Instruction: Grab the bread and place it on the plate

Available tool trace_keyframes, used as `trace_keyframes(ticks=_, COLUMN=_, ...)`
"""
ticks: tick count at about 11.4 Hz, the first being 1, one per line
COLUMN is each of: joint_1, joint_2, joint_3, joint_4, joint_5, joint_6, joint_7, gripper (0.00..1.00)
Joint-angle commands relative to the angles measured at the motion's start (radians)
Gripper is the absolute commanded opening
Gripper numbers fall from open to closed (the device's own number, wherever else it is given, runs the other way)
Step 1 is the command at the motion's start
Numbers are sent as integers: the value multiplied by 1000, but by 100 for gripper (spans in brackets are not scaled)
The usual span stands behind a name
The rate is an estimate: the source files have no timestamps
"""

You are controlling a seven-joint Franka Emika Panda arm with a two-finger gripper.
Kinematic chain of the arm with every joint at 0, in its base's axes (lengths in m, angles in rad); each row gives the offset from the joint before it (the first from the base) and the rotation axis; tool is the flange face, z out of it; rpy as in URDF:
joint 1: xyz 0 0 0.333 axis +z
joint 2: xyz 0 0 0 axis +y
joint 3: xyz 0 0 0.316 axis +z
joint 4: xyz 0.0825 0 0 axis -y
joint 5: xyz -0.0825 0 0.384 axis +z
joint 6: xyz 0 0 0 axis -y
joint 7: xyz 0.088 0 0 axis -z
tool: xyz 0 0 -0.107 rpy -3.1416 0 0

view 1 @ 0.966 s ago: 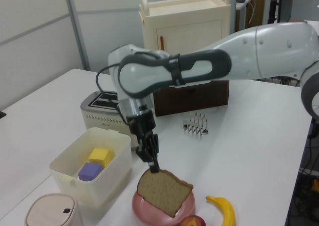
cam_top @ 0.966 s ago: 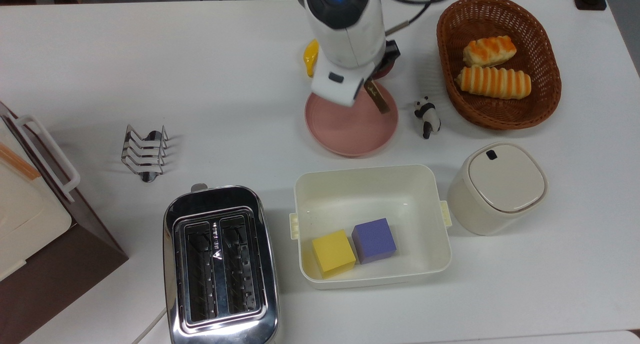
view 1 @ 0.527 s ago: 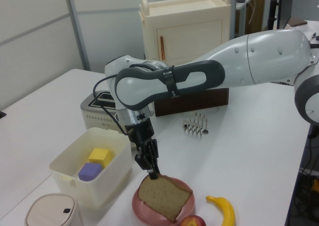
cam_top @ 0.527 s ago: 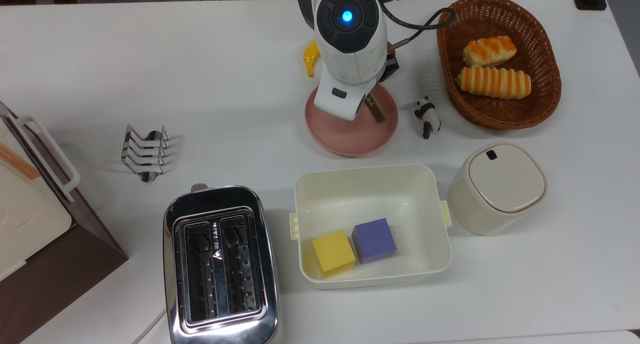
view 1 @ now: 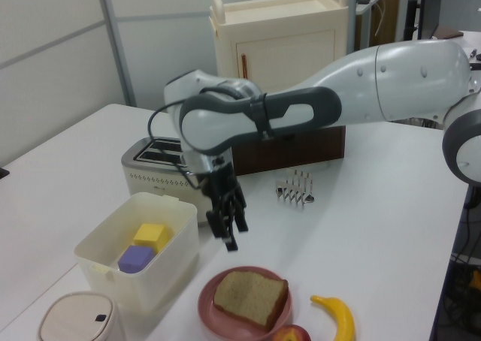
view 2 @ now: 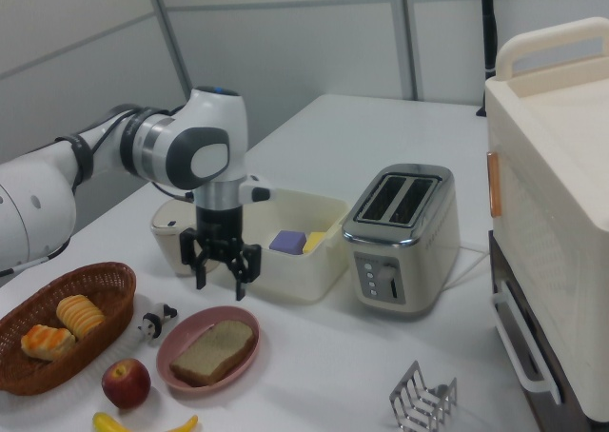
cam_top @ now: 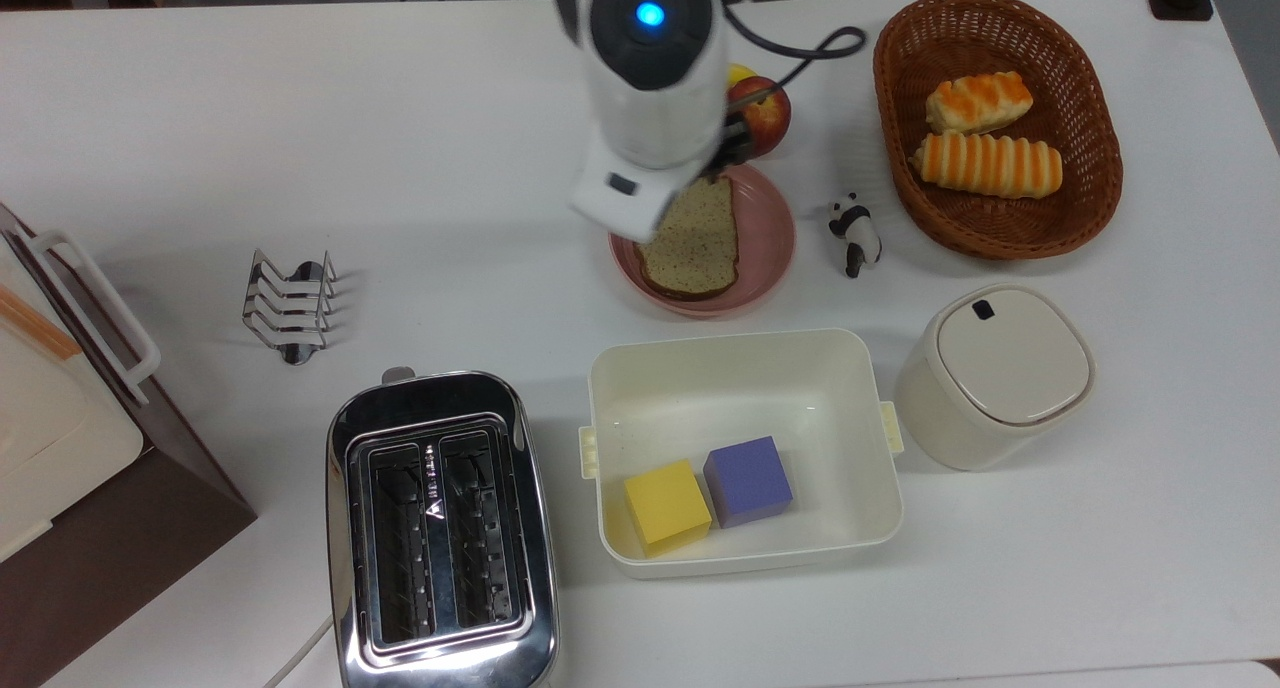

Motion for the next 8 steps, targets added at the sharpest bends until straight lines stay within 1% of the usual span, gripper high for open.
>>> trace_keyframes(ticks=1, joint_1=-58, joint_2=-55, joint_3=-6, joint_4=3, joint_5=-43, joint_6=19, joint_7=-20, gripper=97)
trace_keyframes(ticks=2, joint_1=-74, joint_2=-79, joint_3=-6, joint_4=3, joint_5=-68, joint_6=19, joint_7=-23, gripper=100)
trace_keyframes(ticks=4, joint_1=-115, joint_2=-107, joint_3=-6, joint_4=9, joint_5=-121, joint_6=22, joint_7=-23, gripper=100)
trace_keyframes(ticks=6, joint_1=-160, joint_2=-106, joint_3=-6, joint_4=47, joint_5=-157, joint_6=24, joint_7=-17, gripper=100)
trace_keyframes(ticks=8, joint_1=-200, joint_2=-109, joint_3=-18, joint_4=47, joint_5=-198, joint_6=82, joint_7=-17, gripper=100)
